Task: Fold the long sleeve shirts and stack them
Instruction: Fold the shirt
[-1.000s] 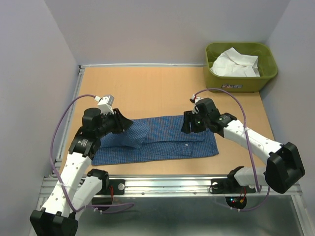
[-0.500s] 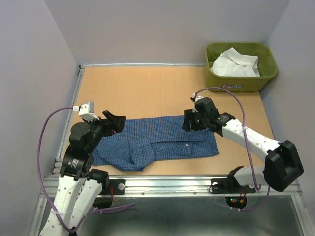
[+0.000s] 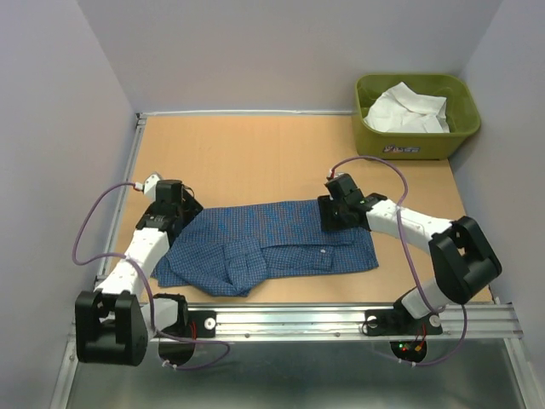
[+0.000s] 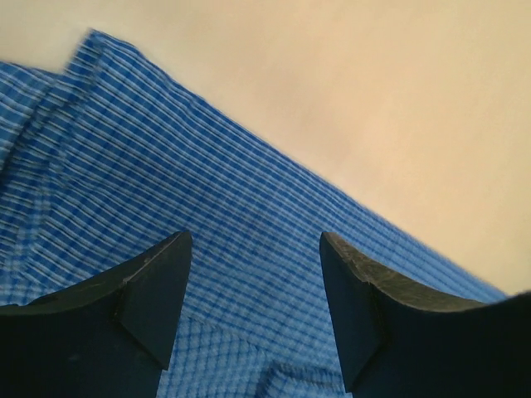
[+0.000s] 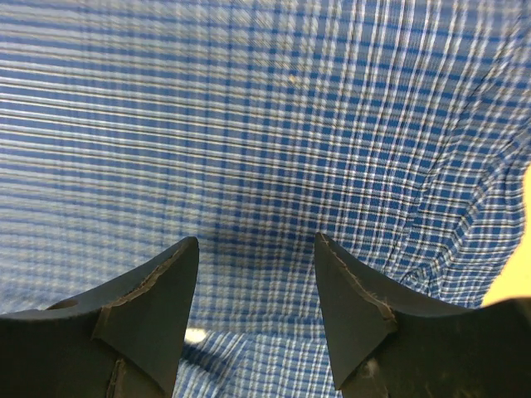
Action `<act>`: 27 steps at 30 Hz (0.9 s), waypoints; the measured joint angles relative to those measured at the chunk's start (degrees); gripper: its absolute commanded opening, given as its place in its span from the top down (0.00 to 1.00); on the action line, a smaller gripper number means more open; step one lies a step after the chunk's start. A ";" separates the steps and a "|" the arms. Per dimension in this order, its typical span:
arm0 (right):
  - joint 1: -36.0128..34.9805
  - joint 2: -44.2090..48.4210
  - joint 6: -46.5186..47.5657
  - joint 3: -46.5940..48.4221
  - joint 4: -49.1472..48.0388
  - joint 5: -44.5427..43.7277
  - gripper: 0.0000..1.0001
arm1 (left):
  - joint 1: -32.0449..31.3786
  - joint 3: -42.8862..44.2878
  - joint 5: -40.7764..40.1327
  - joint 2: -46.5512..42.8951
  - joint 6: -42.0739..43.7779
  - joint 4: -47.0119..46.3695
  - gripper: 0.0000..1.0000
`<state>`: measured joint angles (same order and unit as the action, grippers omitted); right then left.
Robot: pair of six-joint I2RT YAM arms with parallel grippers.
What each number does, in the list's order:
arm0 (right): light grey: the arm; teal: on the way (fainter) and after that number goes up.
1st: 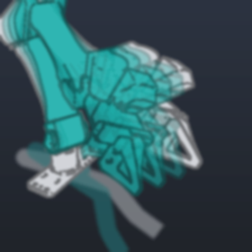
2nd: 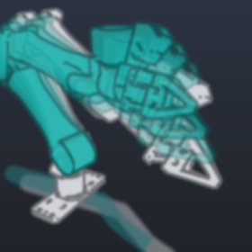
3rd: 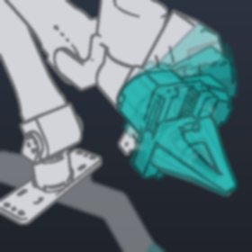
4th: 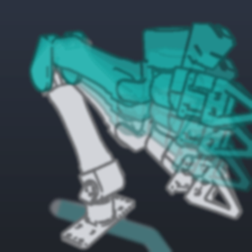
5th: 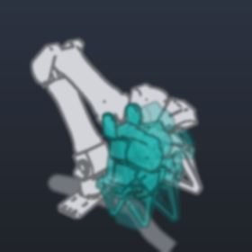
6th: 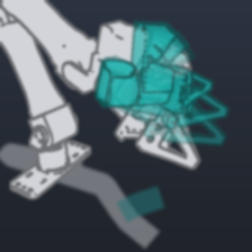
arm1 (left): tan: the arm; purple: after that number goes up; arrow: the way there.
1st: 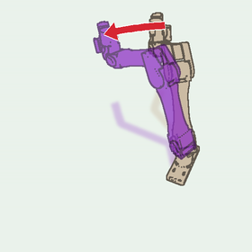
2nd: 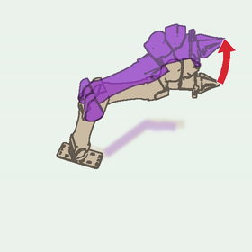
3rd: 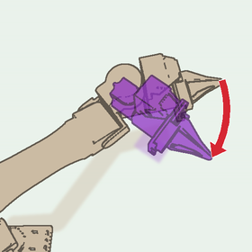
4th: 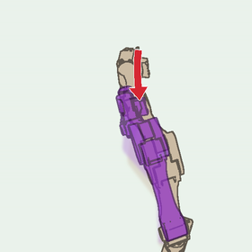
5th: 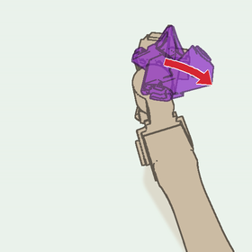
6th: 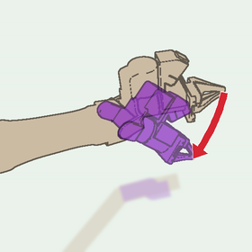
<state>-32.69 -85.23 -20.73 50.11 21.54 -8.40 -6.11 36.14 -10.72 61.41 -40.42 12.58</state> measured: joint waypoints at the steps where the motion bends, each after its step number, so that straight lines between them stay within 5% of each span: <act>1: 0.00 -1.60 0.02 0.00 -0.11 -0.31 0.37 | 1.03 0.00 -0.20 1.38 -0.20 -0.74 0.32; 8: 0.17 -9.66 1.79 4.00 -1.64 -2.12 0.38 | 6.88 3.19 -0.90 18.95 -0.61 -7.19 0.40; 17: 2.03 -17.27 5.60 13.09 -2.93 -2.95 0.37 | 10.45 18.71 3.32 36.87 1.84 -11.72 0.33; 20: 2.25 -16.76 7.43 14.51 -2.45 0.09 0.36 | 10.45 19.98 4.70 37.38 3.54 -11.56 0.25; 23: 1.33 -14.75 10.86 16.65 -2.21 6.12 0.34 | 10.38 20.04 5.57 34.97 5.60 -10.32 0.08; 27: -2.47 -12.55 14.47 20.68 -2.38 14.62 0.30 | 10.34 19.52 5.99 23.54 8.94 -8.31 0.01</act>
<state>-35.16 -97.78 -6.26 70.78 19.16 6.22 4.23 55.66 -4.73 84.95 -31.48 4.27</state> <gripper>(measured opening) 0.672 0.966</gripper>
